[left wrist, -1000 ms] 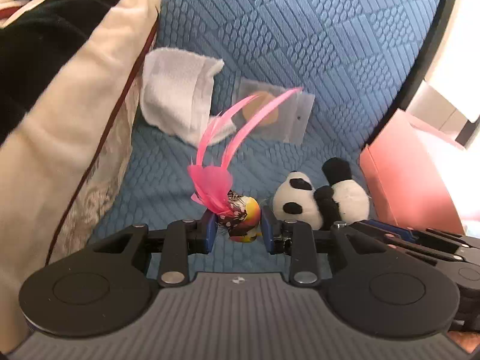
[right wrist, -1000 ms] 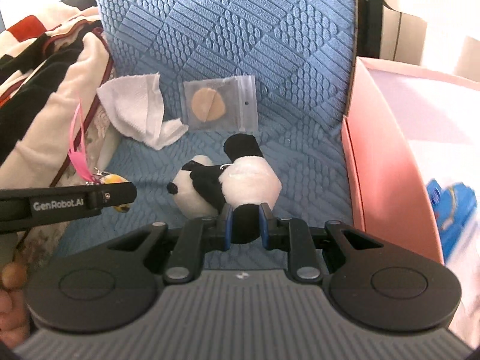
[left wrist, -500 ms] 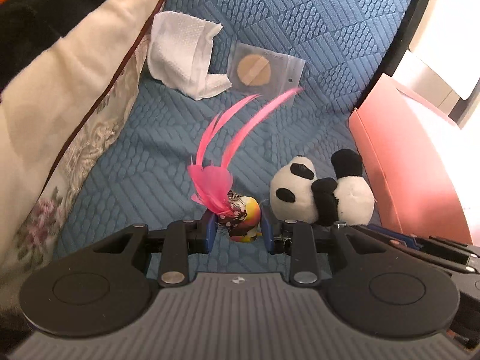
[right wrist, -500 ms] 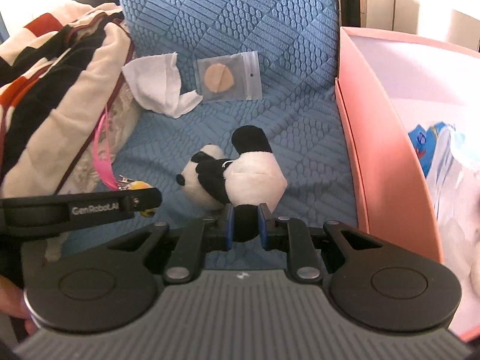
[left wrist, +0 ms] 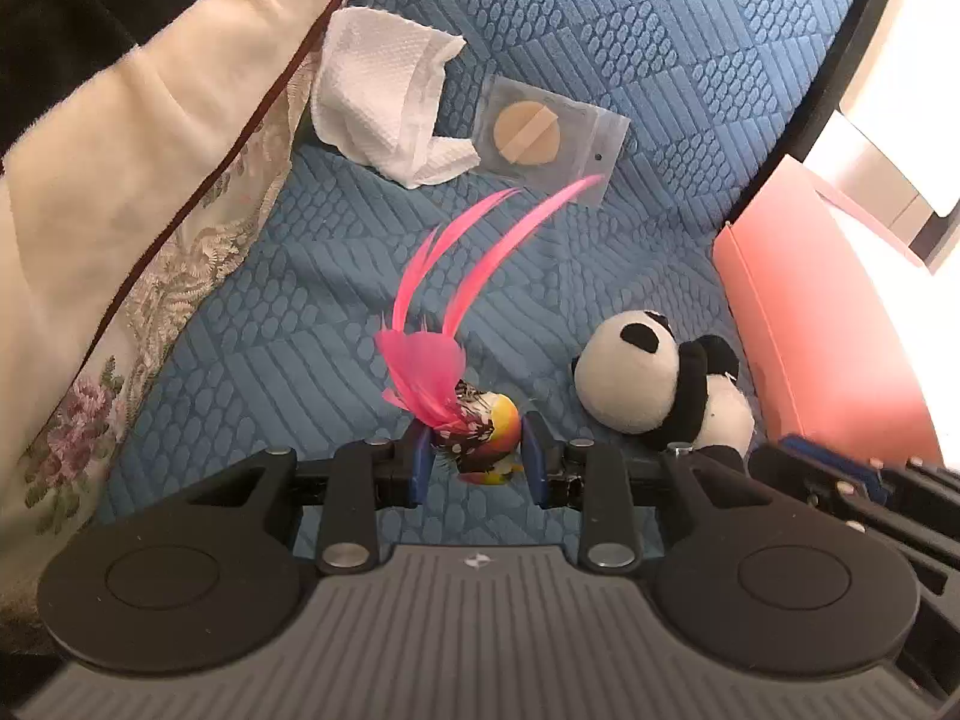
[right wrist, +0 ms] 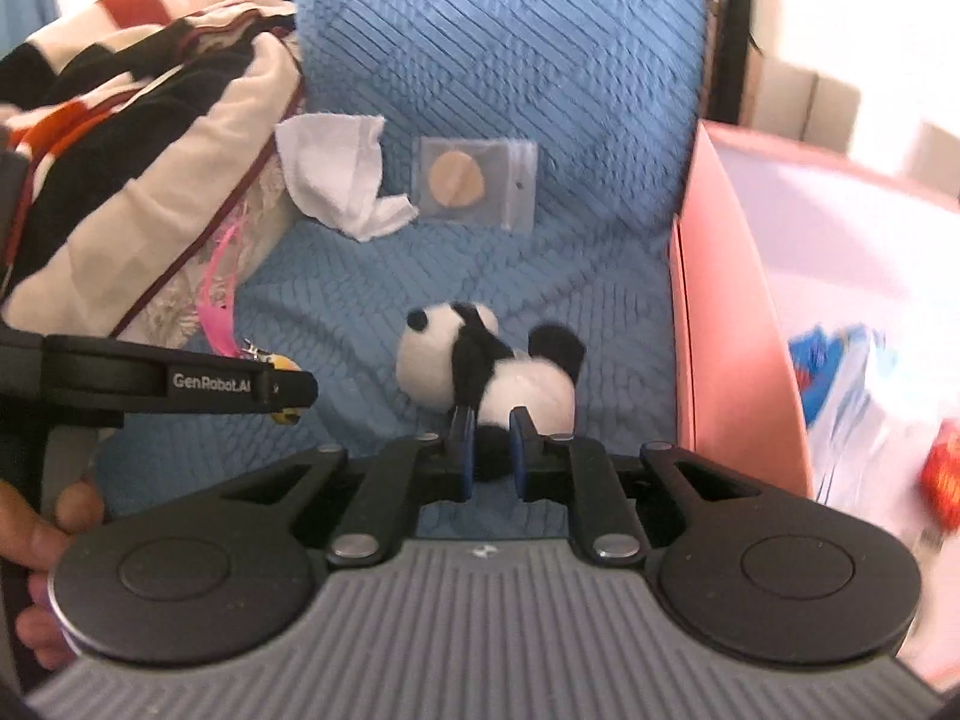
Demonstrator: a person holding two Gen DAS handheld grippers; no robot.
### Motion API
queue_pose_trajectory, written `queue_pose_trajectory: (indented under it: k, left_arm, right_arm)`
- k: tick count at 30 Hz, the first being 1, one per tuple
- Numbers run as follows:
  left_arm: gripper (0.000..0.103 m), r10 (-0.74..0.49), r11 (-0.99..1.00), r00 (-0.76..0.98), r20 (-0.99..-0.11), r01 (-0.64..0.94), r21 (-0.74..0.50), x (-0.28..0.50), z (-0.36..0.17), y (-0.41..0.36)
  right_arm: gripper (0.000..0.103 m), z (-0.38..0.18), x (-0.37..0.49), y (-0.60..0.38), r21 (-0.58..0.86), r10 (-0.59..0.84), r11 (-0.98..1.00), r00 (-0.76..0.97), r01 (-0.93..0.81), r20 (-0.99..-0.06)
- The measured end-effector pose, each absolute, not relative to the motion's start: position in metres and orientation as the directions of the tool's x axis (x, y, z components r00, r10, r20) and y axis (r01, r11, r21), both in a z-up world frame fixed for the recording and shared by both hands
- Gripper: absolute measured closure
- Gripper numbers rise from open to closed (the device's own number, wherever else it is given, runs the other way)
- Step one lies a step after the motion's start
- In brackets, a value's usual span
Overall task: Organize soft objects
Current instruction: 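Lift and carry the feathered toy and panda plush with both tools over the pink box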
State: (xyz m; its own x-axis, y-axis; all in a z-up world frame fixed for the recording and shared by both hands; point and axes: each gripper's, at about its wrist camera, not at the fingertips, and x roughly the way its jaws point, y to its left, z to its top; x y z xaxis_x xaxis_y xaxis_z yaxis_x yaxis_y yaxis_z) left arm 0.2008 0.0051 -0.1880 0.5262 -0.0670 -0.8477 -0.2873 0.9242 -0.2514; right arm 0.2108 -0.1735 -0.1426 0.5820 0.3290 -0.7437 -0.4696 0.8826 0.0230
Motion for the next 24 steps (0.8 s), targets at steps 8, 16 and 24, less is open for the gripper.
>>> queue_pose_trajectory:
  k: [8, 16, 24]
  left_arm:
    - [0.067, -0.061, 0.912, 0.513, -0.856, -0.319, -0.257, 0.204, -0.191, 0.013]
    - [0.067, -0.074, 0.900, 0.506, -0.860, -0.336, -0.276, 0.208, -0.190, 0.017]
    - [0.067, -0.088, 0.892, 0.502, -0.860, -0.345, -0.293, 0.211, -0.190, 0.020]
  right_arm:
    - [0.087, -0.149, 0.223, -0.146, -0.079, 0.341, 0.802, 0.562, -0.592, -0.753]
    - [0.074, -0.162, 0.235, -0.125, -0.197, 0.303, 0.717, 0.553, -0.669, -0.777]
    - [0.060, -0.176, 0.248, -0.116, -0.276, 0.240, 0.671, 0.553, -0.688, -0.798]
